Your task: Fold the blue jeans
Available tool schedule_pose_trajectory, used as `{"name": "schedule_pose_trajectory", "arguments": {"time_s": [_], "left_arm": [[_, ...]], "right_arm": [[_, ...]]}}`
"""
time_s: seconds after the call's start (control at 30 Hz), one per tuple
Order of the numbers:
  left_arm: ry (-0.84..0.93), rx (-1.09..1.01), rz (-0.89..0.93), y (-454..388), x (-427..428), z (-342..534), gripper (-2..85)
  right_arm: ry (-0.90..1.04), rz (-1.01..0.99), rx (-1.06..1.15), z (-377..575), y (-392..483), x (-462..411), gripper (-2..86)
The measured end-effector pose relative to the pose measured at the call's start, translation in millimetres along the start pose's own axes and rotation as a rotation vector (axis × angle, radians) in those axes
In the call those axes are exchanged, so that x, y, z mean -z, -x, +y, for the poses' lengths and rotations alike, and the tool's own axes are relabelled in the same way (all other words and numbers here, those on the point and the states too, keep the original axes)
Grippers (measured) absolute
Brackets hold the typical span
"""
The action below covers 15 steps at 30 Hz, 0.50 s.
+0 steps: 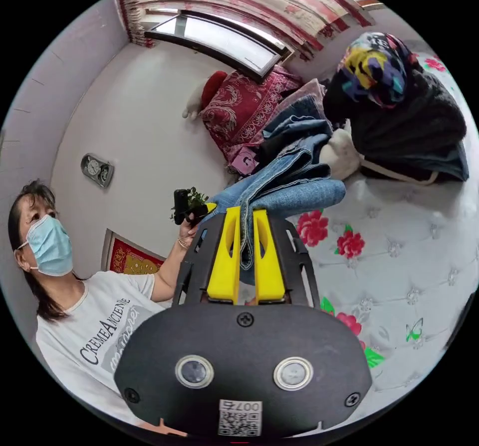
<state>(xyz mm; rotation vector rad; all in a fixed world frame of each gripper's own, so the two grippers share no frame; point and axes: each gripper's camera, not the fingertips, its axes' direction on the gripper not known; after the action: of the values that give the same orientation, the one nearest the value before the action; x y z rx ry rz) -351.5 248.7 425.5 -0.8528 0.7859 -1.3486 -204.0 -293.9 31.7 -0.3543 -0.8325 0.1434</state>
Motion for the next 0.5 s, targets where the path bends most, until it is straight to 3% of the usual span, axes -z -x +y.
{"name": "schedule_pose_trajectory", "arguments": {"time_s": [0.1,0.23,0.27,0.37,0.5], "left_arm": [[-0.115,0.039,-0.172,43,53,-85,6.0],[-0.103,0.197,-0.531,119,62,-102,8.3],[-0.073,0.257,-0.607,144,50,-81,8.4],[0.012,0.250,-0.597,179,-5,11,8.4],[0.219,0.148,-0.616,163,-105,166,8.6]], "right_arm": [[-0.085,0.016,0.068,-92,26,-52,3.9],[-0.129,0.229,-0.029,-146,3,-157,4.7],[-0.108,0.276,-0.033,-142,-4,-173,4.8],[0.062,0.412,0.003,-76,-42,-238,4.9],[0.391,0.626,0.095,97,-93,-268,4.4]]}}
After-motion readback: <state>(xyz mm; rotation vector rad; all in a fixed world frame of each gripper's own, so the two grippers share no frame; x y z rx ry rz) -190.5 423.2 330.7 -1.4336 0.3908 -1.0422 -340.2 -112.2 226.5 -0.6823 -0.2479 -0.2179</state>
